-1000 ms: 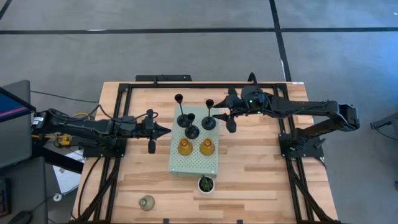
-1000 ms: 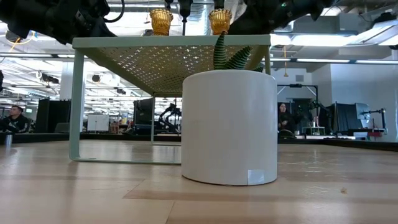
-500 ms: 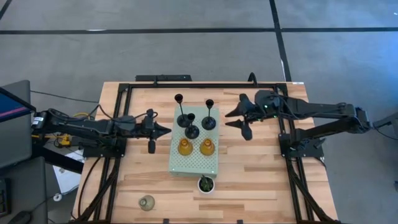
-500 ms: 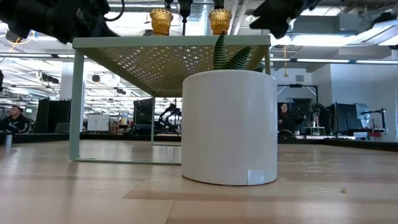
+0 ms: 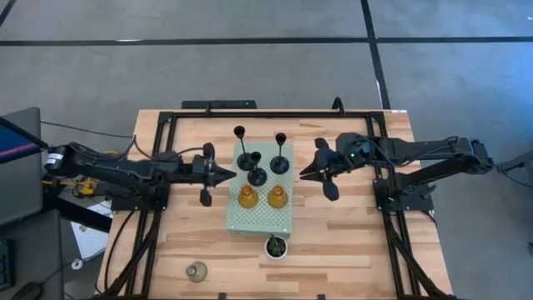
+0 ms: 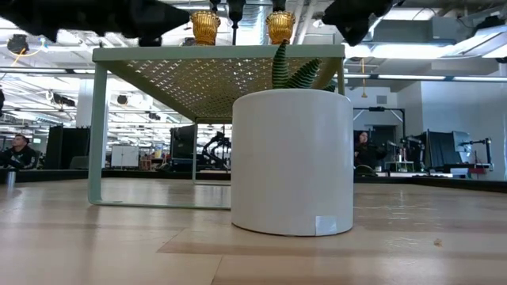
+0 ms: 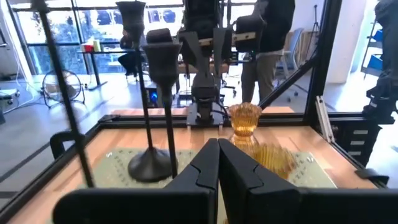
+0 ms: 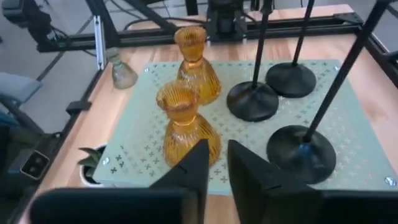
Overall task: Pick & Place candle stick holders
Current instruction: Adjust the black candle holders on the shelf
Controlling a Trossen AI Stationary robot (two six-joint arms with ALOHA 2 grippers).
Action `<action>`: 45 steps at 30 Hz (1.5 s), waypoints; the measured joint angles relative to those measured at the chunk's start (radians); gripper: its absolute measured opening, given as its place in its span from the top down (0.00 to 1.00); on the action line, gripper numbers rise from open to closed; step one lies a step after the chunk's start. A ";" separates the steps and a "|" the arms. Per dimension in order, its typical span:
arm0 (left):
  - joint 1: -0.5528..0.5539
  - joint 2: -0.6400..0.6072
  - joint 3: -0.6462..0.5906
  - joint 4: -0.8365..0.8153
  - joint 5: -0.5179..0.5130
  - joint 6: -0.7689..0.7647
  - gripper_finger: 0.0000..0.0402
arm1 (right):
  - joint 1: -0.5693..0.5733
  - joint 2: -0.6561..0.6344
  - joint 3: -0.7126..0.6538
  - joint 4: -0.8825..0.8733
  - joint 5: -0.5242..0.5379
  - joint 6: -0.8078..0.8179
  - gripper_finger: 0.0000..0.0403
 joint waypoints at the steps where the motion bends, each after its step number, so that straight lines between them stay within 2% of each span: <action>1: 0.000 0.025 0.022 0.000 0.000 0.001 0.99 | 0.000 0.005 0.000 -0.001 0.000 -0.010 0.89; 4: 0.000 0.088 0.103 -0.070 -0.012 0.034 0.99 | 0.000 0.010 0.000 -0.036 0.019 -0.055 0.98; 9: 0.000 0.155 0.252 -0.308 -0.091 0.054 0.99 | 0.019 -0.004 0.000 -0.091 0.138 -0.052 0.99; 14: 0.000 0.238 0.327 -0.344 -0.096 0.053 0.99 | 0.052 -0.004 0.000 -0.098 0.215 -0.060 1.00; 17: 0.001 0.260 0.357 -0.370 -0.166 0.053 0.99 | 0.070 -0.005 -0.019 -0.087 0.237 -0.069 1.00; 20: 0.001 0.260 0.375 -0.410 -0.226 0.052 0.99 | 0.085 -0.004 -0.040 -0.092 0.260 -0.043 1.00; 28: 0.001 0.257 0.376 -0.412 -0.232 0.052 0.96 | 0.097 -0.005 -0.078 -0.083 0.267 -0.007 1.00; 41: 0.000 0.315 0.376 -0.378 -0.206 0.026 0.73 | 0.097 -0.005 -0.087 -0.049 0.267 0.004 1.00; 45: -0.025 0.329 0.376 -0.373 -0.287 -0.004 0.71 | 0.097 -0.005 -0.087 -0.049 0.267 0.004 1.00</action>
